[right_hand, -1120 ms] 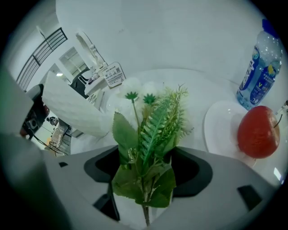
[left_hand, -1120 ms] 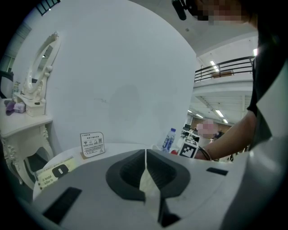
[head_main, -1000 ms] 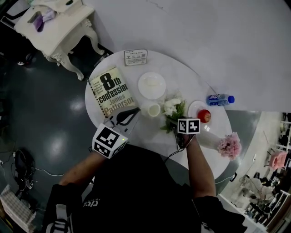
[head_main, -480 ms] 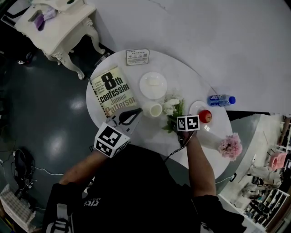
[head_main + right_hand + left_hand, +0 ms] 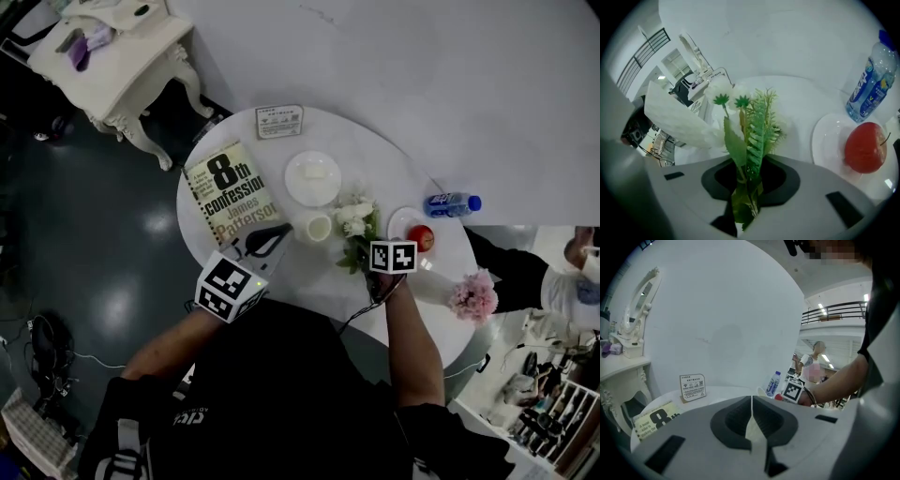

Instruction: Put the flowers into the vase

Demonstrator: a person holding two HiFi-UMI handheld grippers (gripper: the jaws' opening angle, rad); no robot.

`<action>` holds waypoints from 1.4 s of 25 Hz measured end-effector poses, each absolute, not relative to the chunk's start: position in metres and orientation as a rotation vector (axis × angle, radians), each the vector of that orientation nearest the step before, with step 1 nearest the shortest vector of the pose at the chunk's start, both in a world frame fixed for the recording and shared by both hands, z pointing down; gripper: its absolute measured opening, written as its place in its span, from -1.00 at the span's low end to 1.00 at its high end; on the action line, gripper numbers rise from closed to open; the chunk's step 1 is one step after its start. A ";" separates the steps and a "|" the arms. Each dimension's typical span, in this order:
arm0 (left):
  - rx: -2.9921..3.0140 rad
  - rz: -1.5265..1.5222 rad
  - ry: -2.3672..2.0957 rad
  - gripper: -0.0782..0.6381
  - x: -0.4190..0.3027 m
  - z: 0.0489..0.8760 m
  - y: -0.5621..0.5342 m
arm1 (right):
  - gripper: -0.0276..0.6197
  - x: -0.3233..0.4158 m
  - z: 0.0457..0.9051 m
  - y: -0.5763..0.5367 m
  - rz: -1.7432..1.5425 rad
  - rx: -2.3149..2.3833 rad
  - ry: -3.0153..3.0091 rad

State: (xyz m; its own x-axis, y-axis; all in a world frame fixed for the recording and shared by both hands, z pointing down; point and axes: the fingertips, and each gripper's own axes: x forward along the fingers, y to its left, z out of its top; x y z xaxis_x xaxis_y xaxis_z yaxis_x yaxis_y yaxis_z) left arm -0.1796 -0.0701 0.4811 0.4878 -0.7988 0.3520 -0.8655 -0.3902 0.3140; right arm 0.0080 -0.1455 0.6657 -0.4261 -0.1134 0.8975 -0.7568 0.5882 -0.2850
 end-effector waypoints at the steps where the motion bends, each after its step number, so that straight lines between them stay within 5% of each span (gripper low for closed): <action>1: 2.284 0.199 -1.372 -0.74 -0.179 0.481 -0.070 | -0.58 0.008 0.664 -0.145 0.882 0.706 -1.897; 35: 2.322 0.295 -1.286 -0.74 -0.159 0.491 -0.066 | -0.64 -0.016 0.499 -0.181 0.875 0.863 -2.360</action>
